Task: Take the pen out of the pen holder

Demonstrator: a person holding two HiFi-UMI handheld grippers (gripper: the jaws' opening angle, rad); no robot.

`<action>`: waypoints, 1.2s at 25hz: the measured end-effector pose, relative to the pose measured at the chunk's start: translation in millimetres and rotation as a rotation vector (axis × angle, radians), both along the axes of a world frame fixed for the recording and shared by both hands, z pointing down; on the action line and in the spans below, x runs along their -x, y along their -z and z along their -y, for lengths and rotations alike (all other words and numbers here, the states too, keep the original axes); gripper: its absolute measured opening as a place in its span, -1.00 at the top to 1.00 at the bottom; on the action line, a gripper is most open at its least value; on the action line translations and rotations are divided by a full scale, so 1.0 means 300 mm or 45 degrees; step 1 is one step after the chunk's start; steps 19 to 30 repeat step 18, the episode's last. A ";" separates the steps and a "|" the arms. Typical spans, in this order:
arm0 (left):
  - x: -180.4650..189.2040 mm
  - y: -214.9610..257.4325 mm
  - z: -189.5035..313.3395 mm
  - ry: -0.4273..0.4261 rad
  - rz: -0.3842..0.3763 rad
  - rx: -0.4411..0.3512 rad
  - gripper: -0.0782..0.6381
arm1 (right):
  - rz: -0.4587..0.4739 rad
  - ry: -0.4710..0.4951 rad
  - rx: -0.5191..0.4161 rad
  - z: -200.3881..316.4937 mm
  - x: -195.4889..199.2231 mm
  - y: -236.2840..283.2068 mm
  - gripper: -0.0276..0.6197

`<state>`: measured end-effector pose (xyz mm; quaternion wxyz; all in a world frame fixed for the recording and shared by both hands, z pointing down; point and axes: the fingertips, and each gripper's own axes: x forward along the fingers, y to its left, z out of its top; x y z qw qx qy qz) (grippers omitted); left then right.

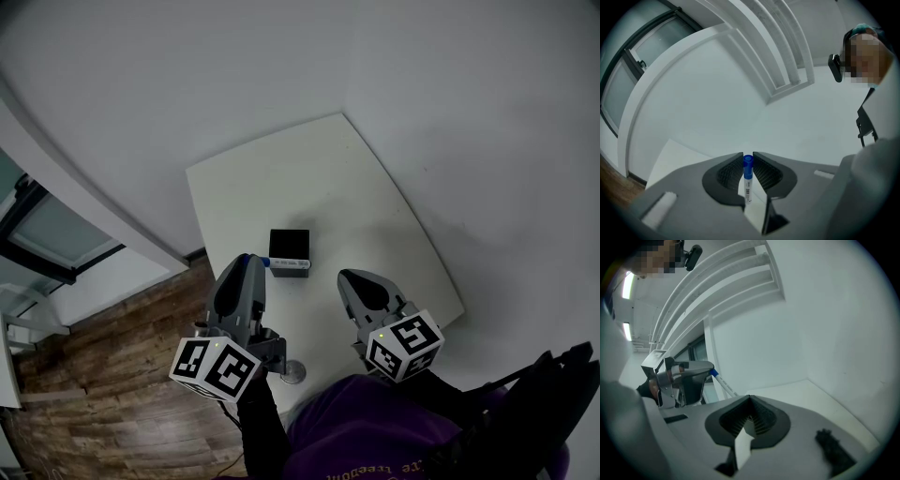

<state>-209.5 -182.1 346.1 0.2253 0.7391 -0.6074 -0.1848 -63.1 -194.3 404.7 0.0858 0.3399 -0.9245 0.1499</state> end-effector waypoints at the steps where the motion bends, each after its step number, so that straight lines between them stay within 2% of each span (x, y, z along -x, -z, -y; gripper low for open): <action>1: 0.000 0.001 -0.003 0.001 -0.001 -0.001 0.58 | -0.002 0.003 -0.001 -0.001 0.001 0.000 0.88; 30: 0.016 0.005 -0.016 0.018 -0.014 -0.004 0.58 | -0.022 0.031 0.001 -0.004 0.004 -0.002 0.88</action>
